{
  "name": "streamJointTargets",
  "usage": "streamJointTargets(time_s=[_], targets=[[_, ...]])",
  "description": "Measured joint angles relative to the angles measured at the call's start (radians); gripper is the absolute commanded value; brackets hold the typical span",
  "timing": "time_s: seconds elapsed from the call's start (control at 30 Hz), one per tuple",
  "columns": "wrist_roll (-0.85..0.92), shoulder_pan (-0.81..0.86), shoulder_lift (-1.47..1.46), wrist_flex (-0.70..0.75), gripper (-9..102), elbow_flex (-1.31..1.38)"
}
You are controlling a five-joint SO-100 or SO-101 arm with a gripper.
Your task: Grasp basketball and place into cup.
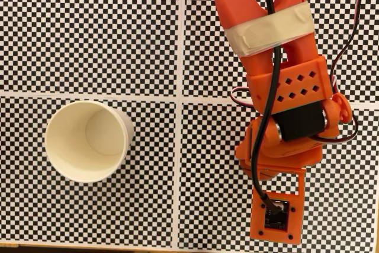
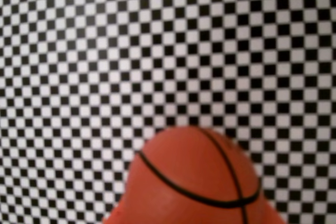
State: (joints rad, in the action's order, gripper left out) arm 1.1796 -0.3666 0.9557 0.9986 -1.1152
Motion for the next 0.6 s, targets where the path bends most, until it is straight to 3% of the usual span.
streamJointTargets(time_s=[0.6], targets=[[0.012,0.058,0.107,0.000,0,-0.020]])
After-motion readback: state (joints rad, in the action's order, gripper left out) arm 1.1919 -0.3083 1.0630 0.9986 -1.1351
